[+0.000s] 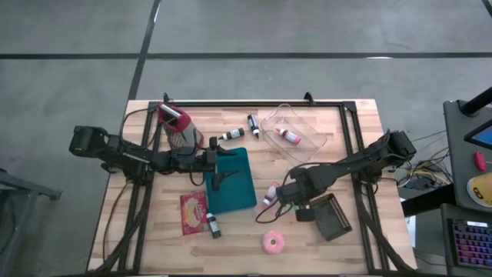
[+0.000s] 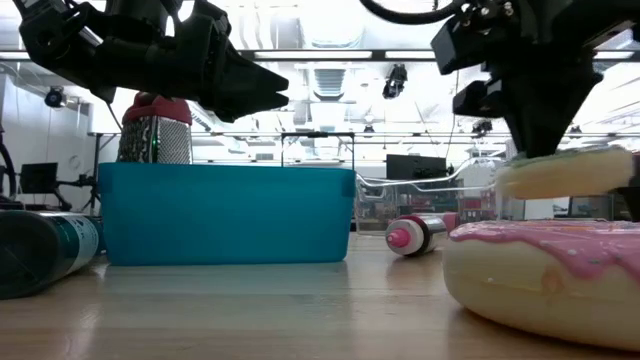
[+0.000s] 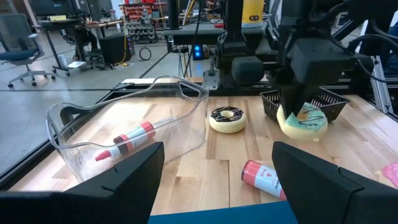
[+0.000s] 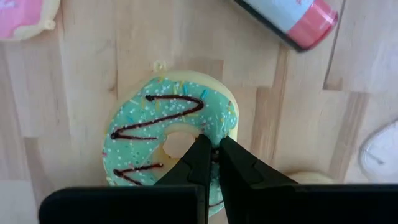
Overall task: Pick & Place Food Item
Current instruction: Put the green donut into the black bin
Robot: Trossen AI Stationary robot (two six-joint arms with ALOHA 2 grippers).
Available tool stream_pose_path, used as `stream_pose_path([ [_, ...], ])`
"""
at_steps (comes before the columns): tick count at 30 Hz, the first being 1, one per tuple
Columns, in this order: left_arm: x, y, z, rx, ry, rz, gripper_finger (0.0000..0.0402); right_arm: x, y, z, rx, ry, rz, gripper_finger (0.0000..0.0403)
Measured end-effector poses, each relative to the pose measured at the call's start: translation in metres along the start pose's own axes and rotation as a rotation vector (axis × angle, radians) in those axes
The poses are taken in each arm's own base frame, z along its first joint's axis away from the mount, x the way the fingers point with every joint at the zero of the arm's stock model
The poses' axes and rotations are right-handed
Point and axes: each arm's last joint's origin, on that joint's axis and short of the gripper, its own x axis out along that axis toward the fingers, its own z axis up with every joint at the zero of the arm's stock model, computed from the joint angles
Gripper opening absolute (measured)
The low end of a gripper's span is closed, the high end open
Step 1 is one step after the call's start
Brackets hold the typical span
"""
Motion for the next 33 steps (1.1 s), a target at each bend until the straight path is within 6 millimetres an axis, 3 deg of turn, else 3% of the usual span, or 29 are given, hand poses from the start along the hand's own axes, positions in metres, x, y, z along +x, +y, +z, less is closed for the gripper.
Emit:
stream_pose_path([
  [15,0.0,0.0,0.0,0.0,0.0,0.0,0.0305,-0.015,0.01,-0.007,0.033,0.075,-0.033,0.0013],
  [33,0.0,0.0,0.0,0.0,0.0,0.0,0.0305,-0.036,0.013,-0.037,0.128,0.171,-0.082,0.0013],
])
